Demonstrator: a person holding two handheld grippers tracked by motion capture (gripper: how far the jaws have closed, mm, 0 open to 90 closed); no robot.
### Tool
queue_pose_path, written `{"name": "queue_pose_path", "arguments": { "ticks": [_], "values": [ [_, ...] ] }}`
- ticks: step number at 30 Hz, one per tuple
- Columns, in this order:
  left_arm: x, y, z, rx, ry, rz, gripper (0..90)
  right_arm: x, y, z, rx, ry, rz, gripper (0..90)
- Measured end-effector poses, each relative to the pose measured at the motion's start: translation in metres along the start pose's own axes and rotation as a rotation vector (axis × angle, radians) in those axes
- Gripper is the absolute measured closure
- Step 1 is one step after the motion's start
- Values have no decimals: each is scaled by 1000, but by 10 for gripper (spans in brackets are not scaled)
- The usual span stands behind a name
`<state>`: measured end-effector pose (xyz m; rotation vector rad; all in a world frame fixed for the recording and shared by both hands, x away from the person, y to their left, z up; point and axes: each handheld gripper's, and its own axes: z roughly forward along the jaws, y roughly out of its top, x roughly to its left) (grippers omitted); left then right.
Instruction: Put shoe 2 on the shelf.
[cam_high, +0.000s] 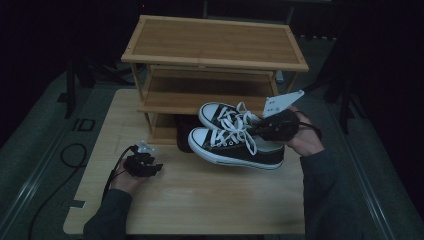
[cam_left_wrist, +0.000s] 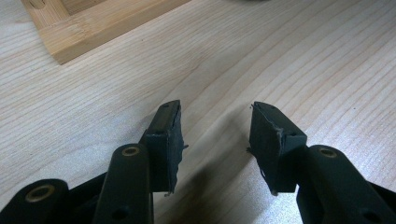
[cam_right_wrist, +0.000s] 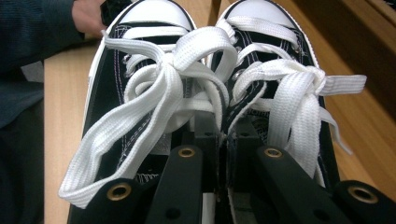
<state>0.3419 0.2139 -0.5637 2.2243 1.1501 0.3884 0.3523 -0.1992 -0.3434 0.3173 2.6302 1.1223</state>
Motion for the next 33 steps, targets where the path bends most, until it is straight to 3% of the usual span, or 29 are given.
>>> {"name": "queue_pose_path", "arguments": {
  "ticks": [12,21,33],
  "values": [
    [0,0,0,0,-1,-2,544,-11,11,-2,-25,-33,5,852],
    [0,0,0,0,-1,-2,545,-26,16,3,-32,-43,37,852],
    [0,0,0,-2,-4,-3,545,-37,24,16,-54,-114,78,852]
  ]
}}
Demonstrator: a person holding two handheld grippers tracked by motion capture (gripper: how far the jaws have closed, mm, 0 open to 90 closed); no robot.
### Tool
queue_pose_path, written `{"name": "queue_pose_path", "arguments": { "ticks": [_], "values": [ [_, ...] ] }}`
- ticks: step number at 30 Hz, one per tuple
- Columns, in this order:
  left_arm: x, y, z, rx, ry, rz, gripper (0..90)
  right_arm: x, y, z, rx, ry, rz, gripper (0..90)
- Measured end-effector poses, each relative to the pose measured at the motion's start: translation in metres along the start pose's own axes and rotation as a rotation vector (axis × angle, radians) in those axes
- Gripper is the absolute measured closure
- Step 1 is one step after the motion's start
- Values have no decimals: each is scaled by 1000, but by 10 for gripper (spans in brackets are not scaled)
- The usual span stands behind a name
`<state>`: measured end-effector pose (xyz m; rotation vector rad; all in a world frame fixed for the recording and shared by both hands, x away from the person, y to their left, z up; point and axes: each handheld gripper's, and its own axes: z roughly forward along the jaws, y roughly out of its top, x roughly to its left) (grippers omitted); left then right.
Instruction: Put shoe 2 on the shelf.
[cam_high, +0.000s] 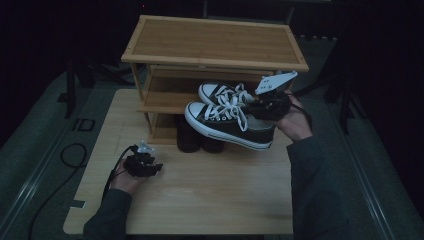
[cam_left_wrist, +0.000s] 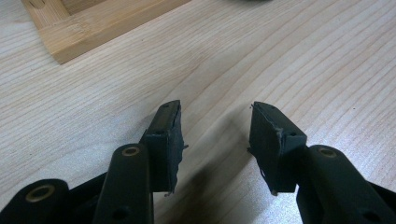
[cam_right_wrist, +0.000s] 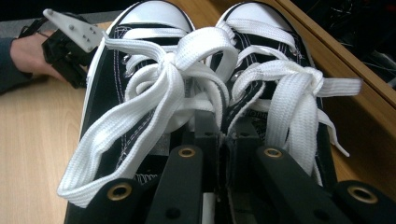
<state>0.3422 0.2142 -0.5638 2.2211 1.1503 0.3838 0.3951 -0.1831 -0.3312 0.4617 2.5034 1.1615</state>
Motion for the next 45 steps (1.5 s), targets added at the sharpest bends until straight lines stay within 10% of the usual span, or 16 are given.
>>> {"name": "queue_pose_path", "arguments": {
  "ticks": [45],
  "values": [
    [0,0,0,2,-3,1,545,-14,10,48,-34,-323,168,850]
  ]
}}
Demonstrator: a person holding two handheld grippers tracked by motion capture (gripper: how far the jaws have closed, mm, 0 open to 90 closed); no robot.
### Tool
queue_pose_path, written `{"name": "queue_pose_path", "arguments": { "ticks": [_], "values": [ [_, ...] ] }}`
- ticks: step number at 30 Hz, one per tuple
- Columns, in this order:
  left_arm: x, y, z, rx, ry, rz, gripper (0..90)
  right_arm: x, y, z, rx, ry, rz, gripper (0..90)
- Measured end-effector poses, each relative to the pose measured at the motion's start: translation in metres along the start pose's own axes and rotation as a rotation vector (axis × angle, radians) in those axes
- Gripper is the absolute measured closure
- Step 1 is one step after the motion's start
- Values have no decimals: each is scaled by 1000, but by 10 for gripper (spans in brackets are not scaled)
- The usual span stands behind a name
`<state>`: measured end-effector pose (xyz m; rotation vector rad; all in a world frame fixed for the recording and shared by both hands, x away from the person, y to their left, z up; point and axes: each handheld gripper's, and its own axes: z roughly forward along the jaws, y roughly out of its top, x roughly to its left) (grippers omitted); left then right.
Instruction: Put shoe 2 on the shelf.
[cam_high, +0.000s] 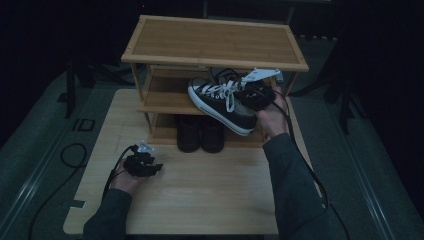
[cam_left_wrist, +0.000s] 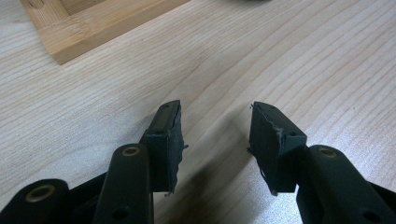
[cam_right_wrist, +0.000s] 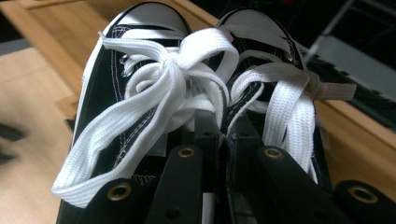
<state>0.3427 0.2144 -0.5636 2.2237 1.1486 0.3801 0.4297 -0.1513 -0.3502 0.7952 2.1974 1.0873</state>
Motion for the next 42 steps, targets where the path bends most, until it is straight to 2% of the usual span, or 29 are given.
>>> {"name": "queue_pose_path", "arguments": {
  "ticks": [6,9,13,15,22,25,30,32,34,39,42],
  "values": [
    [0,0,0,1,3,2,545,8,5,5,36,-102,18,841],
    [-1,0,0,2,1,2,544,11,7,8,55,-153,3,733],
    [0,0,0,2,0,1,545,8,8,4,77,-147,-24,639],
    [0,0,0,2,-1,1,545,5,9,0,71,-142,-19,592],
    [0,0,0,2,0,2,545,7,10,-2,91,-153,-91,594],
    [0,0,0,1,-3,0,545,7,10,-2,92,-155,-89,591],
    [0,0,0,2,-1,1,545,8,12,-5,102,-140,-38,588],
    [-1,0,0,2,1,2,544,5,12,-8,103,-130,-19,596],
    [-1,0,0,2,2,2,543,2,13,-13,80,-104,-8,622],
    [-1,0,0,5,4,6,543,-2,15,-18,106,-49,-38,652],
    [-1,0,0,5,2,4,543,-3,14,-18,111,-36,-47,669]
  ]
}}
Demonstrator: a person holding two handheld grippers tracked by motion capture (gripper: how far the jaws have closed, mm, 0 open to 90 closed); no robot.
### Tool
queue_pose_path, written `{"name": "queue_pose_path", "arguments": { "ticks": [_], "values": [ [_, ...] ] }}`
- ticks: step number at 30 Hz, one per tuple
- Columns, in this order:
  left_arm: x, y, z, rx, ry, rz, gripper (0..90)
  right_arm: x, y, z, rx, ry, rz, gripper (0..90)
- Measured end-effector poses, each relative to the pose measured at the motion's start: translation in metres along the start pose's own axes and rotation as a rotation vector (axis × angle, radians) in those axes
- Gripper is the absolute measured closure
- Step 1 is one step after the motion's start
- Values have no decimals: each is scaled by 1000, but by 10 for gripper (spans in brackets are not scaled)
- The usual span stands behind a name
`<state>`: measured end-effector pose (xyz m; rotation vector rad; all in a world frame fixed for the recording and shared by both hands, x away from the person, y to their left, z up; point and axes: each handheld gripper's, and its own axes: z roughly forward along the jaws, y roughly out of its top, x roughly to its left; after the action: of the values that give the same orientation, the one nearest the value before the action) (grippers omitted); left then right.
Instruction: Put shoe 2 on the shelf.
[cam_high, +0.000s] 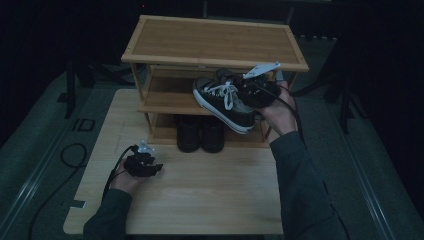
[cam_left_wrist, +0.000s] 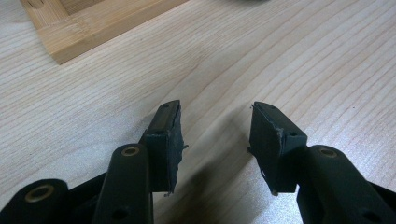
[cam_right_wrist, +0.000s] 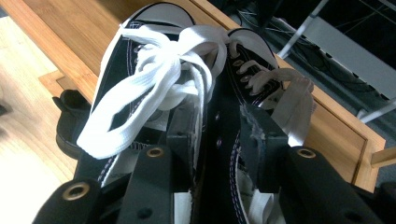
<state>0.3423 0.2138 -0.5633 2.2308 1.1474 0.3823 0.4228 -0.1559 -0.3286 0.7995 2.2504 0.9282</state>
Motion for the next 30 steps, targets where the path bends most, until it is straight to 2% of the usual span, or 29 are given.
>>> {"name": "queue_pose_path", "arguments": {
  "ticks": [5,9,12,15,18,22,24,26,30],
  "values": [
    [0,0,0,-1,-1,-3,543,0,-1,-1,7,24,-32,687],
    [1,0,0,1,-7,-7,543,0,-1,-5,-10,31,-32,712],
    [1,0,0,1,-8,-10,543,-1,-1,-9,-22,47,-37,766],
    [1,1,0,3,-6,-24,547,-3,-2,-12,-17,70,-46,814],
    [1,2,0,11,1,-33,563,-5,-2,-15,-40,124,-39,862],
    [-1,5,-1,37,0,-42,586,-5,-4,-16,-33,147,-52,877],
    [-3,7,-2,51,0,-40,593,-5,-7,-18,-59,183,-32,882],
    [-6,11,-4,48,0,-40,599,-5,-9,-20,-75,208,-19,882],
    [-11,19,-13,20,-12,-33,618,-5,-11,-24,-76,224,-28,894]
  ]
}}
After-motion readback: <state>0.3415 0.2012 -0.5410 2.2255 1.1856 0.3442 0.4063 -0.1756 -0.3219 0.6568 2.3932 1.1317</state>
